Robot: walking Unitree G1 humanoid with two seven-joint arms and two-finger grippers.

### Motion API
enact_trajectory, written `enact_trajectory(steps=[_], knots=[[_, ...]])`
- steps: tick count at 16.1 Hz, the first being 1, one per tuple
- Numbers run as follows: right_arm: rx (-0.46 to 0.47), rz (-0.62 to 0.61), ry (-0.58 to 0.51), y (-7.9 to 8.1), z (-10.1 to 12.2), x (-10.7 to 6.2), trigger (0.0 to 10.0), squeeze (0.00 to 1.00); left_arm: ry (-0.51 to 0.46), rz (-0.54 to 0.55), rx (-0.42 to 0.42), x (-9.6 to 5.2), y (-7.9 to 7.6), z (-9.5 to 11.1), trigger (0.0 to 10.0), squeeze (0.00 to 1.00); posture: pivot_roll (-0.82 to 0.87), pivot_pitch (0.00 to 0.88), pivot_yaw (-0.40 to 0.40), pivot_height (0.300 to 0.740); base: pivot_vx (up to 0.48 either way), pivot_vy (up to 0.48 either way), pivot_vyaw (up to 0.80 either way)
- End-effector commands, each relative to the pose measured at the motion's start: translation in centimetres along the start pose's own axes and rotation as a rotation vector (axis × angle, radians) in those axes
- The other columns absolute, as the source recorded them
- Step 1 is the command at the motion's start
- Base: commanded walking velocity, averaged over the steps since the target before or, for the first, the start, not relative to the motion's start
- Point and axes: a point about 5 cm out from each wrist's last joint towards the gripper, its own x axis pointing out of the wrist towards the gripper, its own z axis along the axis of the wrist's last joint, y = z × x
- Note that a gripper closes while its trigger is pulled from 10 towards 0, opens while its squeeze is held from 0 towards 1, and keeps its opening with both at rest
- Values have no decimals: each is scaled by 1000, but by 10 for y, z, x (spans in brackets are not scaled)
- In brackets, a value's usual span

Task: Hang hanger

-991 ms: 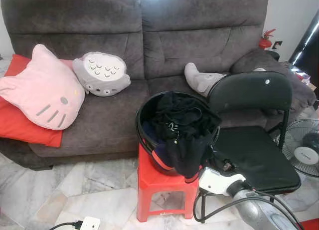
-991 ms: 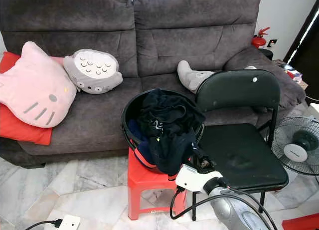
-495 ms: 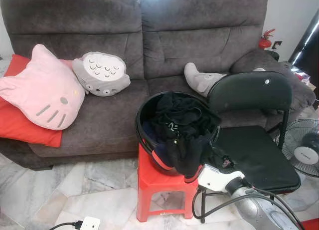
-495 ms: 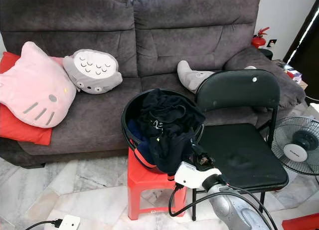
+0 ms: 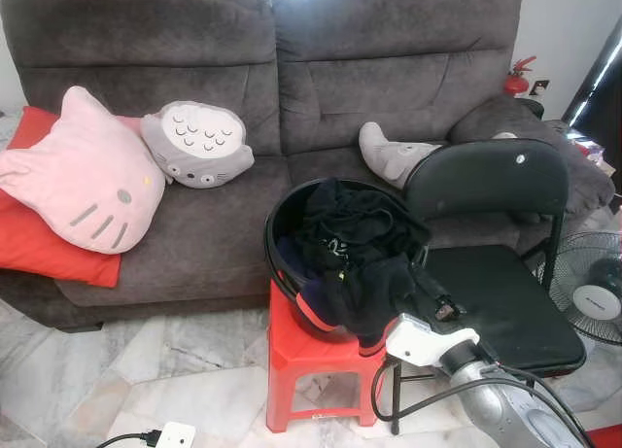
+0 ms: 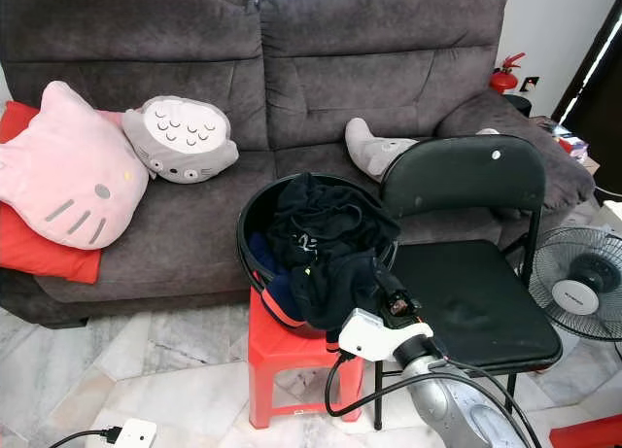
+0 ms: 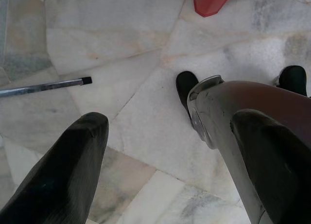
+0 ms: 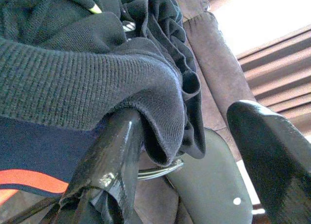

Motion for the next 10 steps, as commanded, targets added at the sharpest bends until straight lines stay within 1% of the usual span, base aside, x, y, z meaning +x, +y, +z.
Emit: enact_trajectory(steps=[1,3,10], knots=[[-11,-28,0,-7,-1,0,10000,0,9,1,11,-1,0,-4,10000,0,-70,0,0,740,0,0,0],[-13,-78,-5,-14,-1,-1,10000,0,9,1,10,-1,0,-4,10000,0,-72,0,-1,740,0,0,0],[-26,-129,17,-22,-4,0,10000,0,10,-1,15,-1,0,-4,10000,0,-72,0,-2,740,0,0,0]])
